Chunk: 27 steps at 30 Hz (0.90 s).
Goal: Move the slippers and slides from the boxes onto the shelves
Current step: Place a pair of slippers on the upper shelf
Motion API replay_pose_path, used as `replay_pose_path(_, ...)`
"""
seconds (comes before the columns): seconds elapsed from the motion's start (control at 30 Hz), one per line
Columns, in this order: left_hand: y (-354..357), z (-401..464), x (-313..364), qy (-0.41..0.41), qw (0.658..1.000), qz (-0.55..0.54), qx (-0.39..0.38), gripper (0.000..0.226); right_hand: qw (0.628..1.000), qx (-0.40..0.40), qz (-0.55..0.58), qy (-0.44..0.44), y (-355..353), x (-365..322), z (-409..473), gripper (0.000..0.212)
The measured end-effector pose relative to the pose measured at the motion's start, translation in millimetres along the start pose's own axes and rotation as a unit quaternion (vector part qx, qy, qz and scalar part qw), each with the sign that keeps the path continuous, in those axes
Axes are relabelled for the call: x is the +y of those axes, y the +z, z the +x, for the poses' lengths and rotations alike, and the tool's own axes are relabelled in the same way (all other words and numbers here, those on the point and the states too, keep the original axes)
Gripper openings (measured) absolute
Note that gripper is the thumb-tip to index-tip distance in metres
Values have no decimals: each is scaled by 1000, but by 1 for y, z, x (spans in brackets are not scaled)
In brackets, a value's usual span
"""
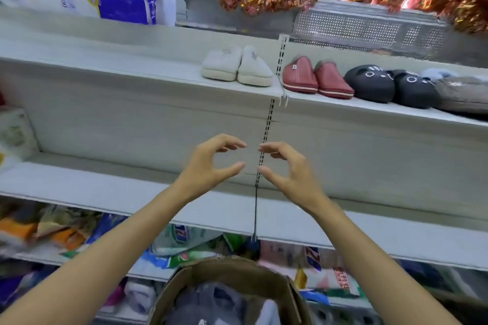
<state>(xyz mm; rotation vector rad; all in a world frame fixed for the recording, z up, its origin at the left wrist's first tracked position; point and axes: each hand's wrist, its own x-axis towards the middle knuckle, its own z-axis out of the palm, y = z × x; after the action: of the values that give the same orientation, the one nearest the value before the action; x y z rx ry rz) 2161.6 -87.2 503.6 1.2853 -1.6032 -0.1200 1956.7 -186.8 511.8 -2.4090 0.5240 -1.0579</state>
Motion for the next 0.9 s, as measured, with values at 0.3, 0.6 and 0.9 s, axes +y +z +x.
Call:
replay_pose_path(0.3,75,-129,-35,-177,984,-6,-28,32,986,-108,49,114,54,59,-128,39)
replay_pose_path(0.6,138,-248,-107,-387,915,-33,-115,34,929,-229,70,281,137,126,-250,43)
replay_pose_path(0.9,207,-332,-166,-553,797,-45,-241,41,828,-293,47,476,204,205,-361,62)
